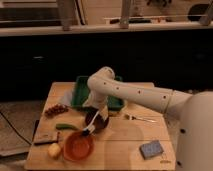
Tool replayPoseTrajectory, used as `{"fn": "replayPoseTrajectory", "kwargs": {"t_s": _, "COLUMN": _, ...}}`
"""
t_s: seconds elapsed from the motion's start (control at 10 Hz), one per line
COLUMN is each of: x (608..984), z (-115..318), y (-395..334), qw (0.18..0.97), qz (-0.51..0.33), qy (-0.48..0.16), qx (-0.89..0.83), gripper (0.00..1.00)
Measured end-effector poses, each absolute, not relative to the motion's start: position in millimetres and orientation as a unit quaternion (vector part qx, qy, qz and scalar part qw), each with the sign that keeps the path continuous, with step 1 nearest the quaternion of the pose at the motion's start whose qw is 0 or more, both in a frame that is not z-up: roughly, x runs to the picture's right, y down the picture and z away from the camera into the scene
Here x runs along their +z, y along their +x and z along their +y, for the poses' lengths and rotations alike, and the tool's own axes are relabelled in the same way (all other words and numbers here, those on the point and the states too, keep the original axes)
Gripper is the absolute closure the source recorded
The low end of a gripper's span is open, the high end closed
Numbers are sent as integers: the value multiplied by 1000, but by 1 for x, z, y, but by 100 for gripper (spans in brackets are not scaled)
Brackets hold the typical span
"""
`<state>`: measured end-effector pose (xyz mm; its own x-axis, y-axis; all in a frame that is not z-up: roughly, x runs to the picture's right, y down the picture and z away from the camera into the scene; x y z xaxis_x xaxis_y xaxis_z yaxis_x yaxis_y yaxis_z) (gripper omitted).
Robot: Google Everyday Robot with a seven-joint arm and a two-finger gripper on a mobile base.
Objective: Place brush in purple bowl
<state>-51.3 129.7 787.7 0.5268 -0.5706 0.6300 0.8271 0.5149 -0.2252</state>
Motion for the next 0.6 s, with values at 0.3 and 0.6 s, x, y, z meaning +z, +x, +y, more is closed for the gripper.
{"fn": "replayPoseTrajectory", "kwargs": {"t_s": 0.3, "x": 787, "z": 128, "y": -50, "qw": 835, "qz": -251, "qy": -256, "qx": -418, "gripper": 20}}
{"fn": "replayPoseTrajectory", "kwargs": {"t_s": 0.6, "x": 787, "z": 128, "y": -50, "qw": 835, "qz": -251, "qy": -256, "qx": -418, "gripper": 20}}
